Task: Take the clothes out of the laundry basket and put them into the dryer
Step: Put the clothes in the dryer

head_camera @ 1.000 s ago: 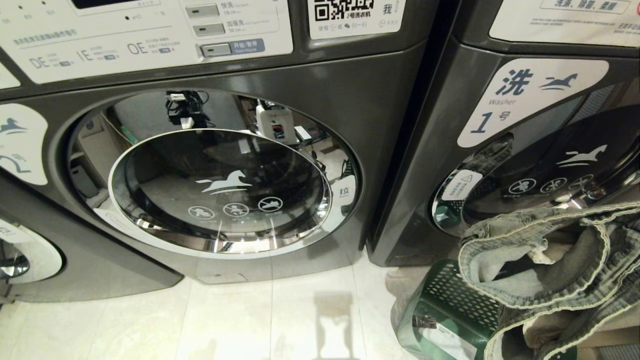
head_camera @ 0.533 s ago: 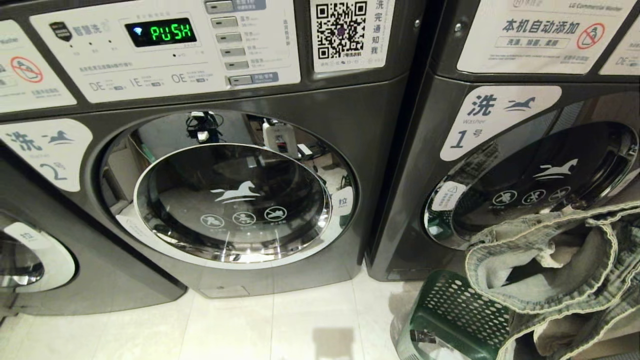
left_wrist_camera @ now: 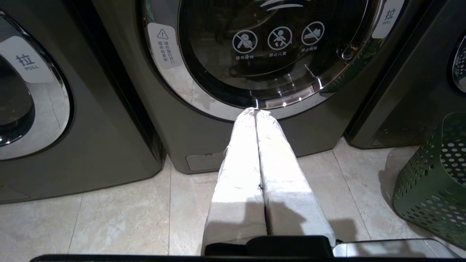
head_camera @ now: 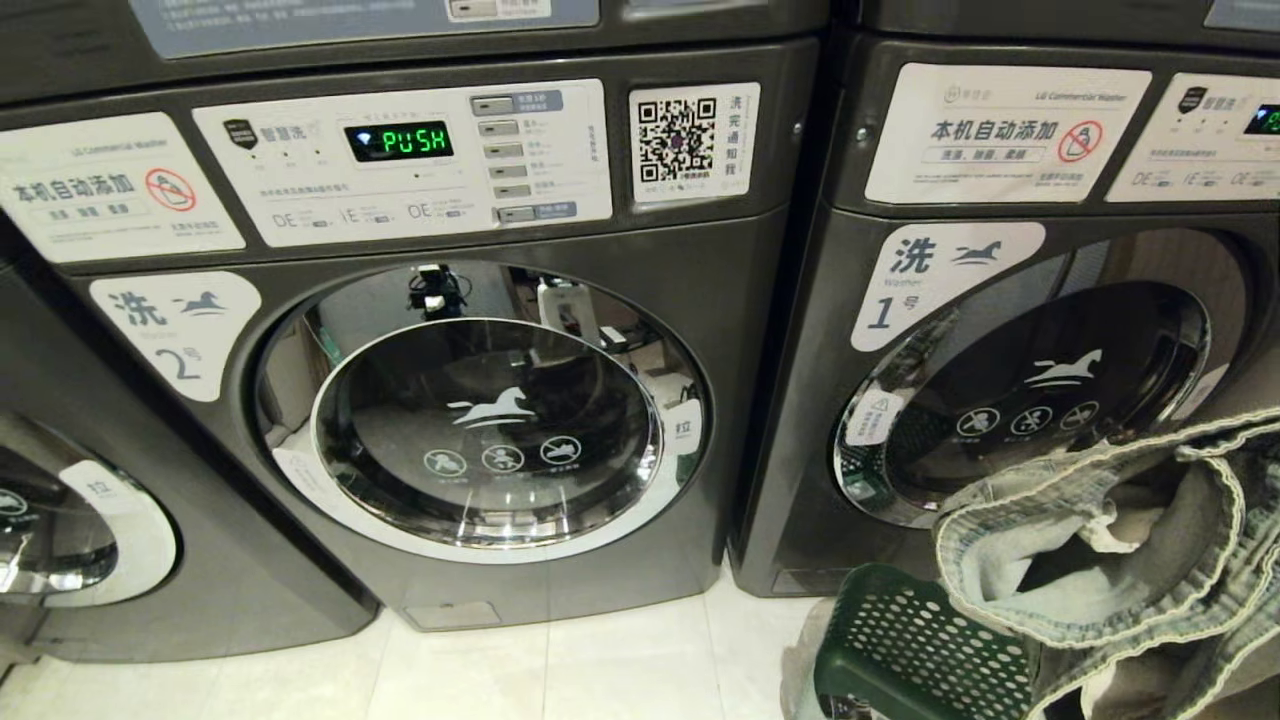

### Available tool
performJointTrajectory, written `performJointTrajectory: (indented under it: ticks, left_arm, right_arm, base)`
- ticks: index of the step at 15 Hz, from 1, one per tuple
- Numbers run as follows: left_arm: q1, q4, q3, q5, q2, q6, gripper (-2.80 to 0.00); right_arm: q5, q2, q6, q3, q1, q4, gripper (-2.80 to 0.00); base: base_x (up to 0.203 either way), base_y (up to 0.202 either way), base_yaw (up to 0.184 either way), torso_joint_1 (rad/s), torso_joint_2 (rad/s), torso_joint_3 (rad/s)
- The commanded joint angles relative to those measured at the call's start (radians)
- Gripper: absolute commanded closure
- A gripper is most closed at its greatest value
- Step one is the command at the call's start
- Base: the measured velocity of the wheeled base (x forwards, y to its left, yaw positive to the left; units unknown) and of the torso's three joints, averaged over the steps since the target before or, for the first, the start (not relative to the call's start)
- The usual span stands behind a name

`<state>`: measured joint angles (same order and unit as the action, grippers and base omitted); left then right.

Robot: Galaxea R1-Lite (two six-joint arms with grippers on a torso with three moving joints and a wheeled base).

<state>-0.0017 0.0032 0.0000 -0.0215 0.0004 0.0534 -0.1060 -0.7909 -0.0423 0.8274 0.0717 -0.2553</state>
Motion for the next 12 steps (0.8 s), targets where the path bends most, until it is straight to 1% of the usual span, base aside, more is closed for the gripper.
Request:
performJointTrajectory:
  ticks: [1,5,6,7,12]
  left_arm:
    - [0.000,0.000,0.000,0.000,0.000,0.000,0.00]
    - [0.001,0.000,0.000,0.003,0.000,-0.015,0.00]
    - [0.000,-0.002,0.000,0.008,0.000,-0.032,0.00]
    - [0.001,-0.002,0.000,0.022,0.000,-0.041,0.00]
    - [0.000,-0.002,0.000,0.023,0.000,-0.043,0.00]
  right_arm:
    - [0.009,-0.002,-0.001,-0.002,0.000,-0.001,0.00]
    - [0.009,-0.002,-0.001,-0.008,0.000,-0.001,0.00]
    - [0.009,-0.002,-0.001,-0.008,0.000,-0.001,0.00]
    - [0.011,-0.002,-0.001,-0.009,0.000,-0.001,0.00]
    - [0.025,-0.002,-0.001,-0.005,0.000,-0.001,0.00]
  base:
    - [0.000,0.000,0.000,-0.001,0.00,0.195]
    - [0.000,0.000,0.000,0.001,0.00,0.199]
    - [0.000,0.000,0.000,0.004,0.00,0.152]
    - [0.000,0.000,0.000,0.007,0.00,0.086]
    - [0.000,0.000,0.000,0.001,0.00,0.017]
